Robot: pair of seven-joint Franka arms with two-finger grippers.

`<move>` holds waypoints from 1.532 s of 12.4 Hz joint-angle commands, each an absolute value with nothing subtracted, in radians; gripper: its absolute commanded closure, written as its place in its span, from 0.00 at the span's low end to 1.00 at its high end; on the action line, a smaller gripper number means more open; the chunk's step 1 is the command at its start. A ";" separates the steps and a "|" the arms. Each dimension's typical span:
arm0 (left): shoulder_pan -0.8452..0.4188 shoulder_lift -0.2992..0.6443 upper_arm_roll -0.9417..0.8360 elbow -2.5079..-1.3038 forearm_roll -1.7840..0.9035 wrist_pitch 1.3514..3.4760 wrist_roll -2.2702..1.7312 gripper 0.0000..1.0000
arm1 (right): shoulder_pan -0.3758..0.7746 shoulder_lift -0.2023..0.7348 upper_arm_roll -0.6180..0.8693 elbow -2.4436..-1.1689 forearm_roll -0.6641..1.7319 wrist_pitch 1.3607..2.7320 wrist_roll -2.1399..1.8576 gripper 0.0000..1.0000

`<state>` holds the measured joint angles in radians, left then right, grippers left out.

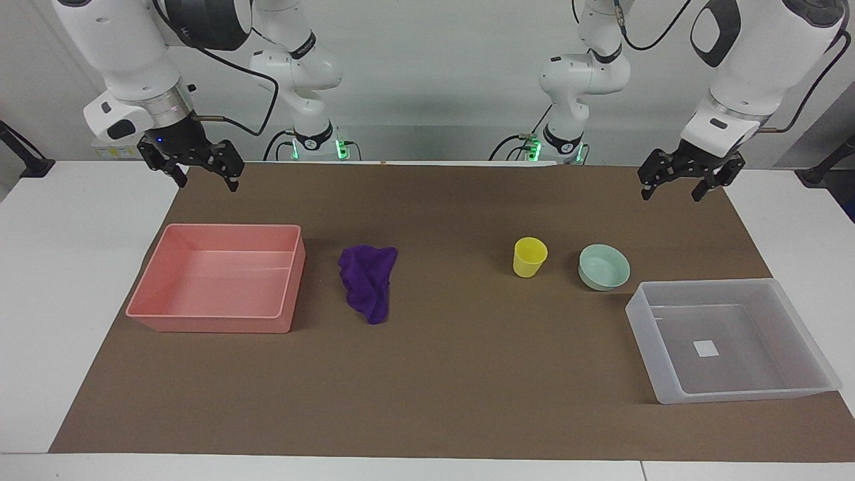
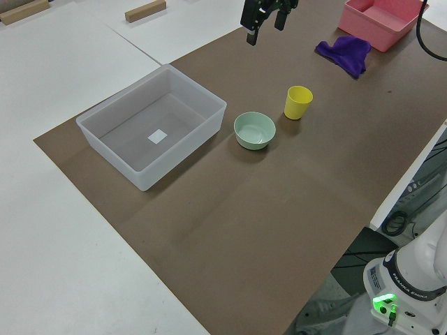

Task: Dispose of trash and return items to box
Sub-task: 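Grasp the pale green bowl with the left gripper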

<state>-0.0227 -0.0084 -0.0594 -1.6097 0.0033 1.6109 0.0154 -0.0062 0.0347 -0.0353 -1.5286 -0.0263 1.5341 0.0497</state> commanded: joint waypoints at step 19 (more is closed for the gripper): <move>0.034 -0.112 -0.067 -1.935 0.020 1.888 0.015 0.00 | -0.017 0.015 -0.029 -1.549 -0.015 1.528 0.046 0.00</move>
